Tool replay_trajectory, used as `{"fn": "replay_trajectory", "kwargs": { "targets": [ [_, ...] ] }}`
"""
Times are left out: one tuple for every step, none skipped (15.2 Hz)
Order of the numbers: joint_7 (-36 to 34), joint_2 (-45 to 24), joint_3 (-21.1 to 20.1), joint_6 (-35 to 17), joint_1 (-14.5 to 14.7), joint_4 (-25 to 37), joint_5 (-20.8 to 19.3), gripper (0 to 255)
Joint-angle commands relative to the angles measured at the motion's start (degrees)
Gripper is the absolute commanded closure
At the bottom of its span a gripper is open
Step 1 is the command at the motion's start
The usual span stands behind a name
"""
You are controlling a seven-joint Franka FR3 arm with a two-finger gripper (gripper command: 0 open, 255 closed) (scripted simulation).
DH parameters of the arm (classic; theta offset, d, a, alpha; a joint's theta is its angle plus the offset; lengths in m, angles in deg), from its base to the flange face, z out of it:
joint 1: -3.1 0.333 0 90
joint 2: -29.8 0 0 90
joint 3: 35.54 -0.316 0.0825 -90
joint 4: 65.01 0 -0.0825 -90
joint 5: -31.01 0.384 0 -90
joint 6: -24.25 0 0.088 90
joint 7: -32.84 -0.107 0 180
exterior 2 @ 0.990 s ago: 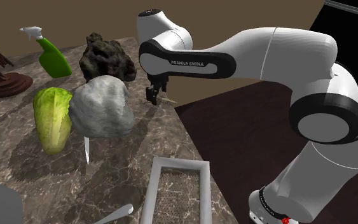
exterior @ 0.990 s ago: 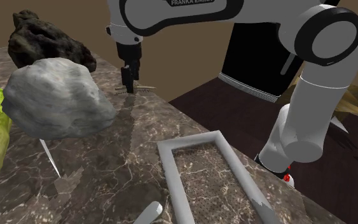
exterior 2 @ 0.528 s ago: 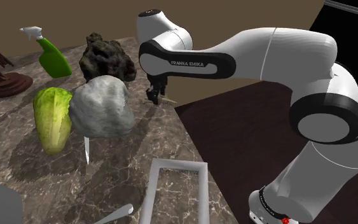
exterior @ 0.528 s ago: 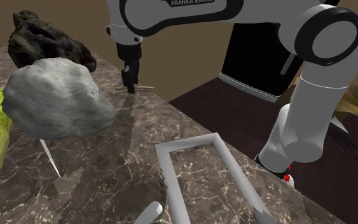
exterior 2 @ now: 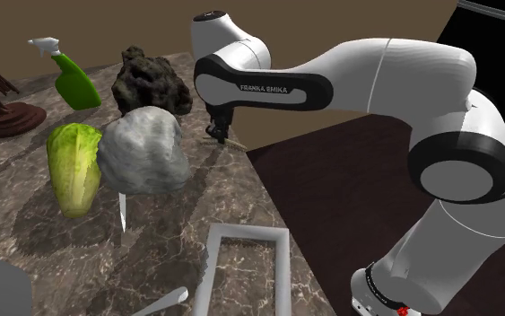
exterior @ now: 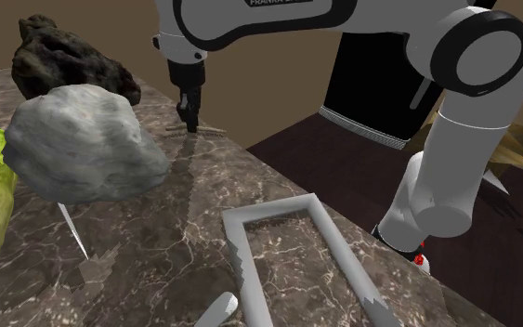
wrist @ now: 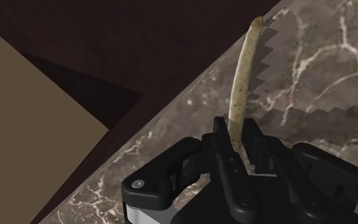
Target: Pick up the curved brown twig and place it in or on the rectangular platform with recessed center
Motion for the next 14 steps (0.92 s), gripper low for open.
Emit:
{"fn": "replay_trajectory", "kwargs": {
  "targets": [
    [0.0, 0.03, 0.27, -0.29, -0.26, -0.9, -0.2, 255],
    [0.01, -0.02, 0.24, 0.5, -0.25, -0.06, -0.21, 255],
    [0.02, -0.08, 0.23, 1.28, -0.23, 0.78, -0.22, 255],
    [0.03, -0.15, 0.22, 2.08, -0.21, 1.65, -0.23, 255],
    [0.03, -0.26, 0.21, 2.89, -0.18, 2.57, -0.25, 255],
    [0.04, -0.37, 0.2, 3.7, -0.16, 3.49, -0.27, 255],
    [0.04, -0.5, 0.18, 4.52, -0.12, 4.43, -0.3, 255],
    [0.05, -0.64, 0.17, 5.34, -0.09, 5.39, -0.33, 255],
    [0.05, -0.8, 0.16, 6.18, -0.06, 6.38, -0.36, 255],
    [0.04, -0.98, 0.14, 7.02, -0.02, 7.4, -0.4, 255],
    [0.04, -1.18, 0.12, 7.87, 0.03, 8.44, -0.44, 255],
    [0.03, -1.4, 0.11, 8.73, 0.07, 9.51, -0.49, 255],
    [0.03, -1.63, 0.09, 9.6, 0.12, 10.62, -0.54, 255],
    [0.02, -1.89, 0.07, 10.48, 0.18, 11.75, -0.6, 255]
  ]
}}
